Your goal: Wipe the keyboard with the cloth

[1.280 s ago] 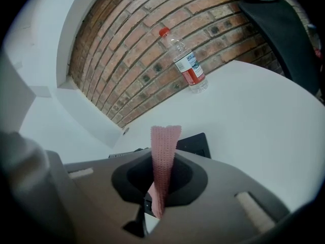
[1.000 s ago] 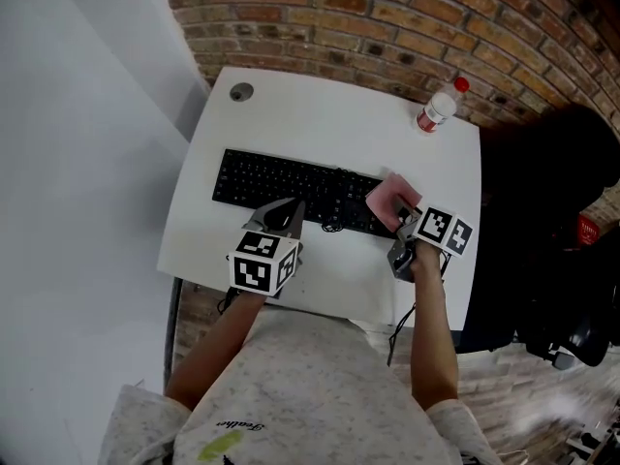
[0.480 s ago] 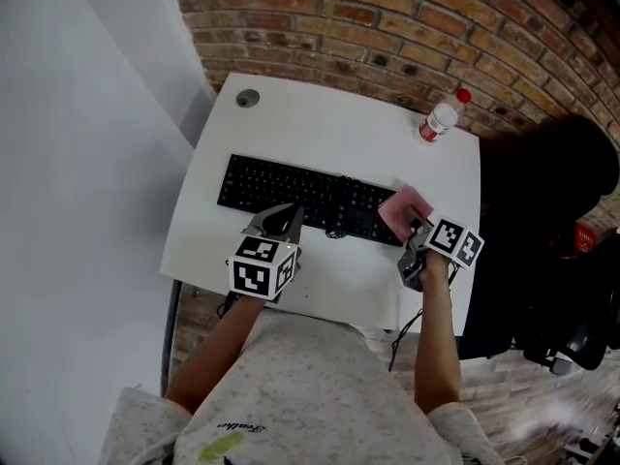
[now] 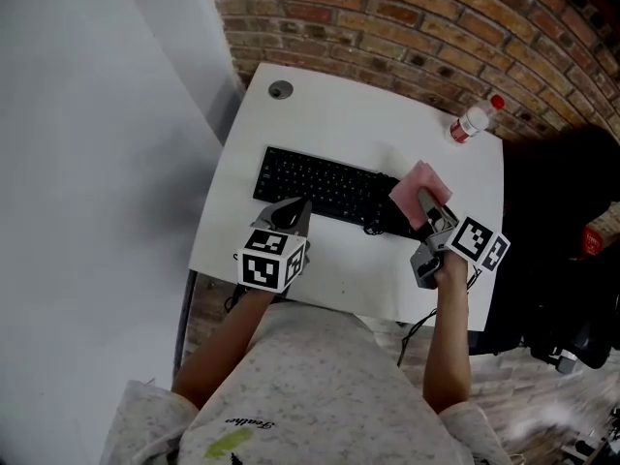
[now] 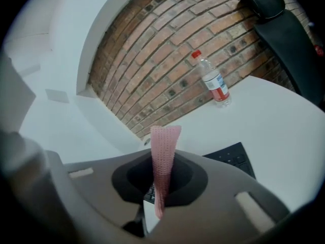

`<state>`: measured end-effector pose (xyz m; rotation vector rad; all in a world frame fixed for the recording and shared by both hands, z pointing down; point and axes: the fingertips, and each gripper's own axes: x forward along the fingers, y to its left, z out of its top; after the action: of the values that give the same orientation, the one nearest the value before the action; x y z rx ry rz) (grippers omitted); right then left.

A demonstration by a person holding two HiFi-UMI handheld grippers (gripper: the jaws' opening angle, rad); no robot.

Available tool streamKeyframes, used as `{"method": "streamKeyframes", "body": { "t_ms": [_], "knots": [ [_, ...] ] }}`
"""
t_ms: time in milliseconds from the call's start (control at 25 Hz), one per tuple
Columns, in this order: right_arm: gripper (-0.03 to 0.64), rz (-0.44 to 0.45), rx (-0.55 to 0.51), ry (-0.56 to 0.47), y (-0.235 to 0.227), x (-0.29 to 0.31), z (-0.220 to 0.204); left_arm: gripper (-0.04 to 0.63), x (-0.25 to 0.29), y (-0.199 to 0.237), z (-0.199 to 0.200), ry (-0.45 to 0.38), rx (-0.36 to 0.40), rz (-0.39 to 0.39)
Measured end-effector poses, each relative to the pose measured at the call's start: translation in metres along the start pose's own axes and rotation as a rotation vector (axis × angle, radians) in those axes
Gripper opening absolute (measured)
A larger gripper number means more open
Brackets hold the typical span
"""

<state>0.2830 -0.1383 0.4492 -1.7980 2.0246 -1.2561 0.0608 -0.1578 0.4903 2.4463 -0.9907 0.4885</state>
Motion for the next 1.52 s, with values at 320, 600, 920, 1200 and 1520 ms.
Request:
{"method": "streamKeyframes", "body": {
  "t_ms": [320,600,920,1200,1520],
  "knots": [
    [0.023,0.095,-0.039,0.060,0.082,0.049,-0.041,-0.005,-0.028,0.048,0.000,0.000,0.000,0.013],
    [0.023,0.160,-0.049,0.131,0.146,0.096,-0.082,-0.005,-0.045,0.084,0.002,0.005,-0.009,0.012],
    [0.023,0.199,-0.039,0.221,0.194,0.145,-0.134,-0.005,-0.058,0.117,0.005,0.006,-0.017,0.015],
    [0.023,0.199,-0.029,0.266,0.210,0.172,-0.170,-0.005,-0.066,0.135,0.008,0.012,-0.012,0.009],
    [0.023,0.151,-0.034,0.307,0.203,0.194,-0.200,-0.005,-0.064,0.137,0.008,0.023,-0.004,-0.010]
  ]
}}
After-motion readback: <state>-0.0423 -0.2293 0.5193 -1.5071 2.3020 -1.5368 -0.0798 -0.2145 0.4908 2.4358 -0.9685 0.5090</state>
